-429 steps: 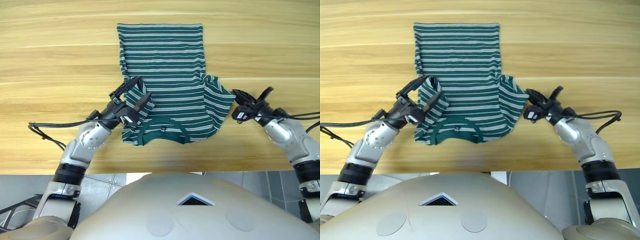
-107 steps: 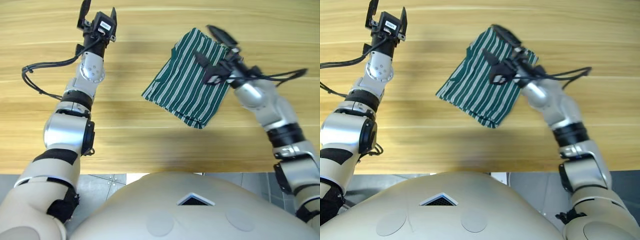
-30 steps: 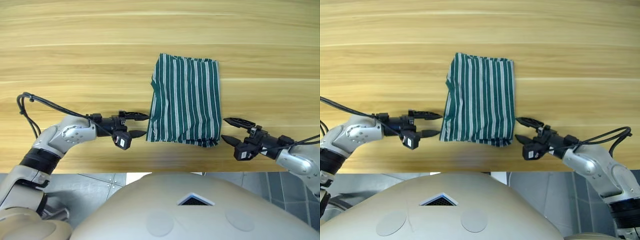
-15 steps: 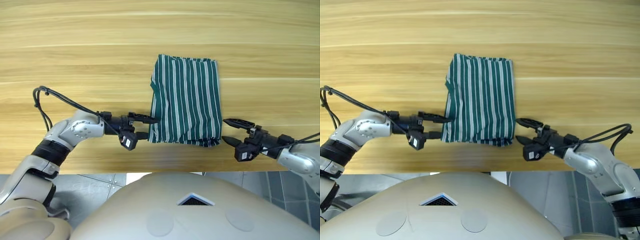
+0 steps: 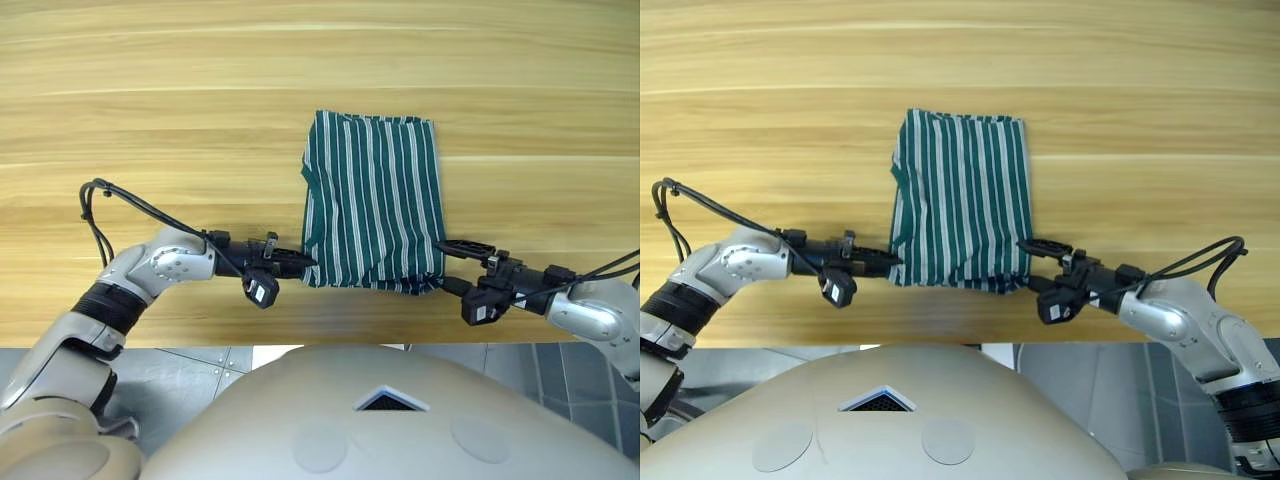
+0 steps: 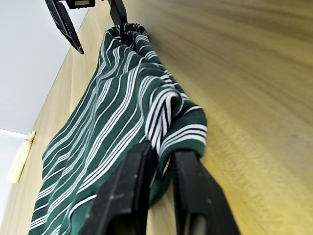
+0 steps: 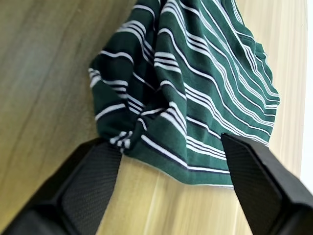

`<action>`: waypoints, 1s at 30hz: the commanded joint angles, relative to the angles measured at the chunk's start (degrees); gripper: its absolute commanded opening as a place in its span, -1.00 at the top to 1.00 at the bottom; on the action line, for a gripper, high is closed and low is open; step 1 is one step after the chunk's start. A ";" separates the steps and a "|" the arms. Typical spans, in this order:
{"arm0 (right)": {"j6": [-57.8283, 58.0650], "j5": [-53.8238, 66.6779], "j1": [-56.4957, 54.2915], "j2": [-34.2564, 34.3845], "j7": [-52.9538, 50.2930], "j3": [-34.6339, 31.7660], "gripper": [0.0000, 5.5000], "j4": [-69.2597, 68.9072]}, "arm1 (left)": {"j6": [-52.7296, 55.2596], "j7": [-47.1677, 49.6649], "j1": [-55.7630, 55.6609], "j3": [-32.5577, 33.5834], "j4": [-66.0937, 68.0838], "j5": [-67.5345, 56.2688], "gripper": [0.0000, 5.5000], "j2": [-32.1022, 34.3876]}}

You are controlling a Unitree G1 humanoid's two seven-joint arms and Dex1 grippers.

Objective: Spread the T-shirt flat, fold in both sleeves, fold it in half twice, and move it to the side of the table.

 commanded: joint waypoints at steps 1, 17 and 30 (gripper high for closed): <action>0.03 -2.12 1.48 -1.44 4.62 3.20 -0.19 1.81 | 2.34 -1.82 1.87 -1.64 2.61 3.53 0.94 -0.55; -2.61 -4.60 -5.88 1.44 0.79 6.16 0.91 14.08 | 3.00 1.65 4.64 0.76 2.42 3.37 1.00 -1.76; -5.41 2.97 -7.75 4.61 1.07 7.44 0.94 8.42 | 5.51 13.06 5.79 7.35 7.52 4.22 1.00 -9.39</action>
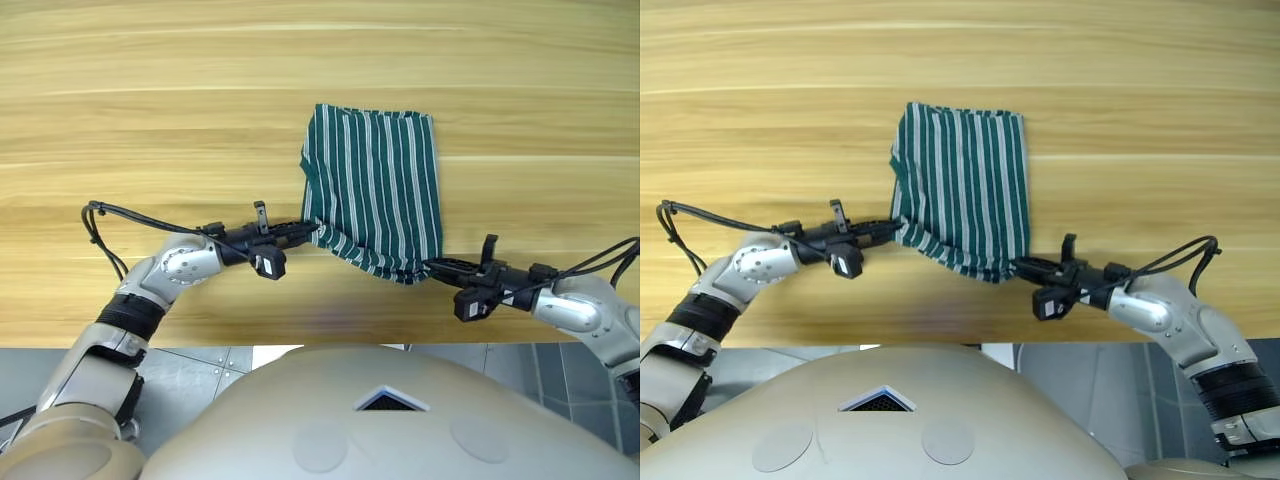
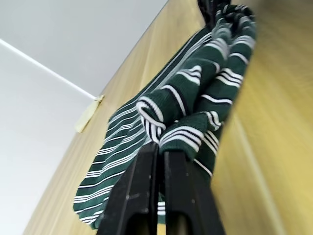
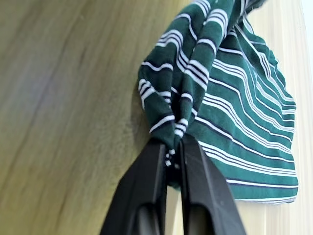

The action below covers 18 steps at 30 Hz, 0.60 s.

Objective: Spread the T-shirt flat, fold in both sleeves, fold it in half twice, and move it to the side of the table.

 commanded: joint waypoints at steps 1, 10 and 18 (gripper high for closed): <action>1.10 1.01 0.32 1.03 2.08 0.54 0.94 -2.64 | 3.26 -1.34 2.86 -1.55 1.39 3.48 1.00 -0.02; 6.63 6.39 9.88 0.77 1.52 -9.20 0.94 -10.14 | 6.69 -7.30 16.93 1.34 -13.55 -5.10 1.00 13.34; 8.23 9.60 11.43 2.06 2.74 -12.78 0.94 -14.14 | 11.04 -7.73 18.10 6.39 -22.80 -13.85 1.00 12.99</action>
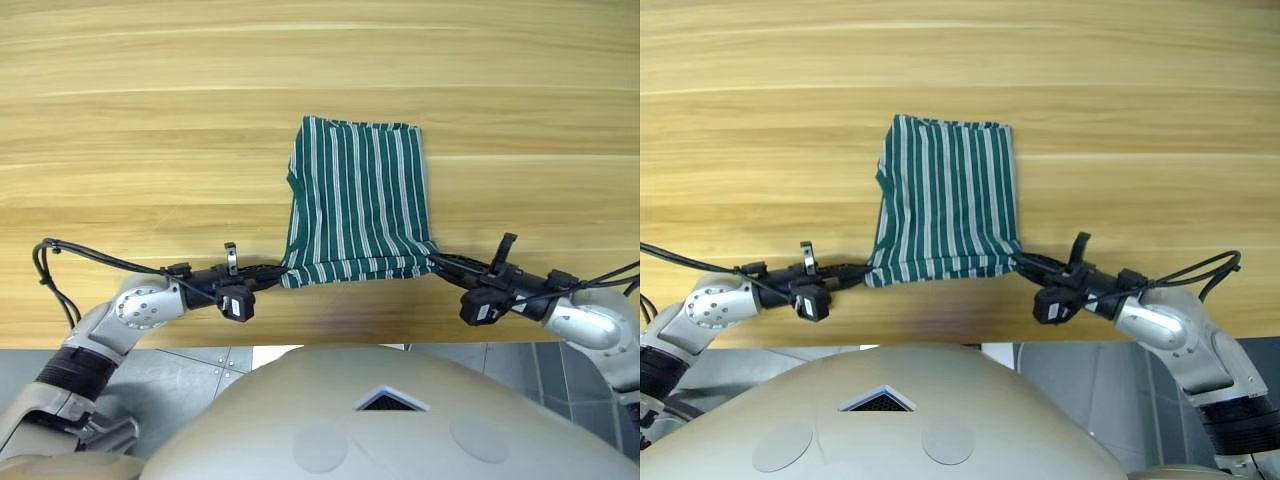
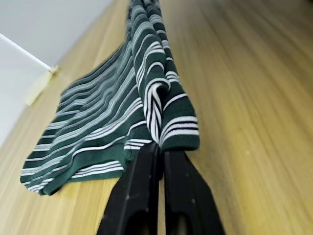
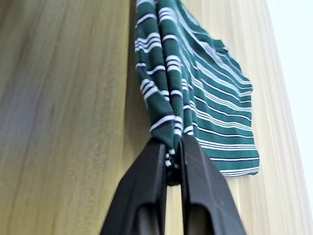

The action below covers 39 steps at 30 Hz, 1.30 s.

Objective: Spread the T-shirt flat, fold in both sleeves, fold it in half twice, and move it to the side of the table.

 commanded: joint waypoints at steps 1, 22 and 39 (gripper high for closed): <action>1.29 2.48 -0.45 0.89 0.60 -2.16 0.94 -1.03 | 3.61 0.85 -1.69 3.00 -3.51 -4.31 1.00 -2.92; 5.27 -4.66 -31.36 15.04 -5.97 2.57 0.94 19.37 | 14.80 12.14 -26.03 6.90 18.15 7.45 1.00 -22.74; 4.59 -15.89 -52.72 24.89 -18.33 12.19 0.76 48.48 | 12.71 20.17 -33.02 4.74 35.39 12.38 1.00 -30.96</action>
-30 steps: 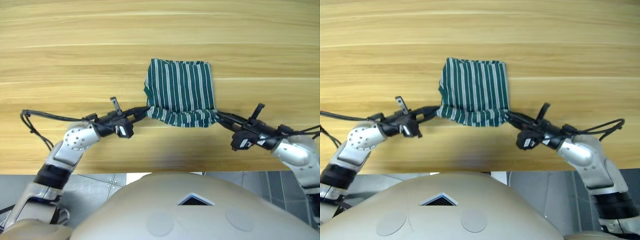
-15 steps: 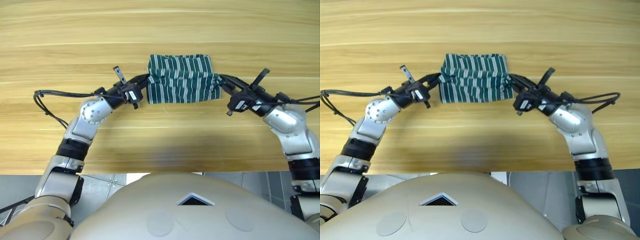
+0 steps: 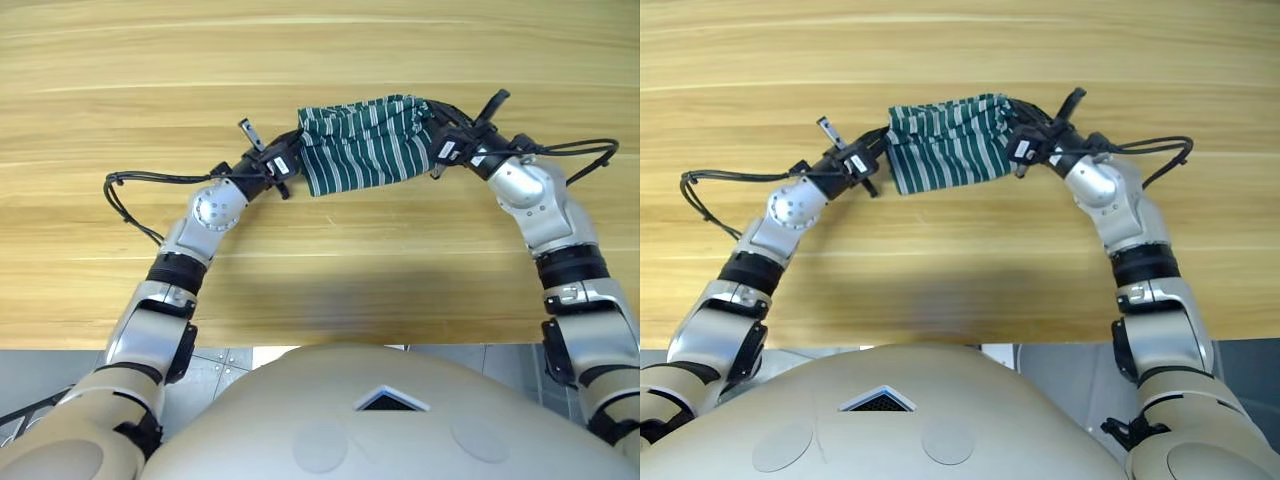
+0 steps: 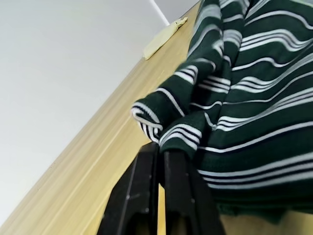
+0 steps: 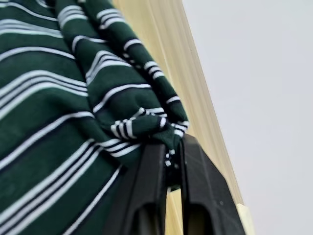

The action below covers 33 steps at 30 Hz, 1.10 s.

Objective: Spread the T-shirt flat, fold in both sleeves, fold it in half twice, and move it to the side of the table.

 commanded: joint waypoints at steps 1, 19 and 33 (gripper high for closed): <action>0.19 -2.72 -4.06 1.52 -3.04 2.21 0.67 4.80 | 0.37 1.44 -2.00 -0.09 3.66 0.69 1.00 -1.49; 6.08 -4.43 -22.47 10.42 -17.13 5.43 -0.47 37.29 | 5.44 16.78 -20.25 8.74 33.42 -3.13 -0.14 -6.40; 4.24 27.50 -24.66 20.06 -7.91 -19.58 -0.47 39.40 | -0.20 18.85 -11.84 23.79 36.63 -15.79 -0.40 -2.63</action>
